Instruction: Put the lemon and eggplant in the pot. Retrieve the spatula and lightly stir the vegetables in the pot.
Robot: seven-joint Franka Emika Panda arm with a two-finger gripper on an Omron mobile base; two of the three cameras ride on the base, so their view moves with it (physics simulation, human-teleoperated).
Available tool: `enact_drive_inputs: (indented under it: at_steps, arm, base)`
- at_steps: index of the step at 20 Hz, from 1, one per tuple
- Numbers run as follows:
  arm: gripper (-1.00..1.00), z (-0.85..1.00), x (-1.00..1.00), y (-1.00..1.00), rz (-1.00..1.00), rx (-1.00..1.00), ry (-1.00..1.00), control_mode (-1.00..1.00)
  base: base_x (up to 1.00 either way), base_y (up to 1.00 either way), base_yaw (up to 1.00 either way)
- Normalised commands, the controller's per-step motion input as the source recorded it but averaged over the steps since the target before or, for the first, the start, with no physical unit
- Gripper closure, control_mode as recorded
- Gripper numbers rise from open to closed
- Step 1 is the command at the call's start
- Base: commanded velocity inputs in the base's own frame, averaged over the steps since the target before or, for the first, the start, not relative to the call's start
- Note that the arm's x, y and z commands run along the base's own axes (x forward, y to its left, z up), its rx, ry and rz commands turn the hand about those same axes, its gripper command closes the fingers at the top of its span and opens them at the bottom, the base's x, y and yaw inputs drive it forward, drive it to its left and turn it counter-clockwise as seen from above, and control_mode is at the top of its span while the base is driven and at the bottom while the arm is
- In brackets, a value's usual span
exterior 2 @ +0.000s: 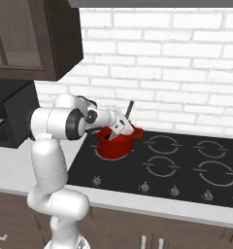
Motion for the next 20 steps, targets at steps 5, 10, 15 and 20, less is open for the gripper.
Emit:
enact_drive_inputs:
  at_steps: [5, 10, 15, 20]
  arm:
    - [1.00, 0.00, -0.13, 0.10, 0.06, -0.10, -0.15, -1.00]
    - [1.00, -0.15, -0.20, -0.27, 0.00, -0.32, -0.07, -1.00]
    - [1.00, -0.68, 0.00, -0.11, -0.02, -0.36, 0.01, -1.00]
    - [1.00, -0.94, 0.00, 0.06, 0.00, -0.37, 0.00, -1.00]
  base:
    - [0.00, 0.00, 0.00]
    - [0.00, 0.00, 0.00]
    - [0.00, 0.00, 0.00]
    - [0.00, 0.00, 0.00]
